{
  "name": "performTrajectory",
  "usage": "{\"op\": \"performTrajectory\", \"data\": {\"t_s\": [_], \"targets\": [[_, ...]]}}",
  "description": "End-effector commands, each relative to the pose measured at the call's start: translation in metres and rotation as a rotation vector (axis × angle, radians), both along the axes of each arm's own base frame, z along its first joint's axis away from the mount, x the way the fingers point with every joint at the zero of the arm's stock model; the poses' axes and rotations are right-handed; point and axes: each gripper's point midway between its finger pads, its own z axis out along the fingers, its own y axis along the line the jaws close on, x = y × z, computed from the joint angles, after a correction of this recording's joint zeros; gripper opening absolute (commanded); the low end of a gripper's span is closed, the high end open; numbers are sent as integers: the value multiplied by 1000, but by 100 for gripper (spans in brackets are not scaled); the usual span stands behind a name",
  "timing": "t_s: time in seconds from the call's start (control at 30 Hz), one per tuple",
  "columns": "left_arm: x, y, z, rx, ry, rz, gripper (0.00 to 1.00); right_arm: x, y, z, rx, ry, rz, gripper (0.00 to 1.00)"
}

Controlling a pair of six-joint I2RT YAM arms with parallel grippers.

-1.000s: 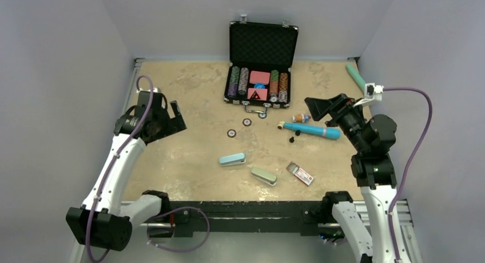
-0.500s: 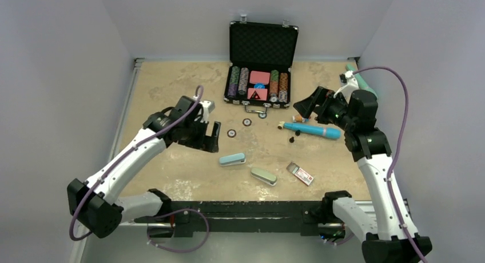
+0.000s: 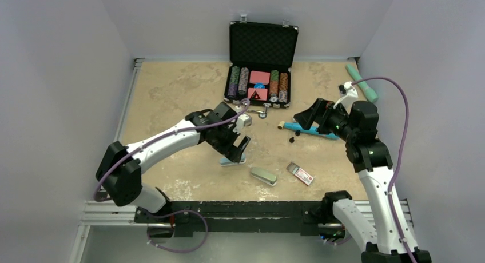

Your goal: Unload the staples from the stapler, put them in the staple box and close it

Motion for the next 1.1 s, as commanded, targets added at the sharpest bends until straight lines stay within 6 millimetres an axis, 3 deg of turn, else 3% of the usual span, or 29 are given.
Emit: {"op": "performTrajectory", "data": {"t_s": [0.0,0.23,0.53,0.9,1.07], "targets": [[17,-33,5,-25,-58,-111,97,-4,-3,9,-34,-32,6,98],[26,-46,-6,-17,-62,-152,91,-3,-6,14,-54,-35,-5,98],[20,-38,-29,56,0,-181,86,-5,-5,9,-53,-13,0,97],[29,-30,-51,136,0,-135,86,4,-4,6,-55,10,5,96],[20,-28,-59,135,32,-178,79,7,-3,4,-54,23,5,95]]}}
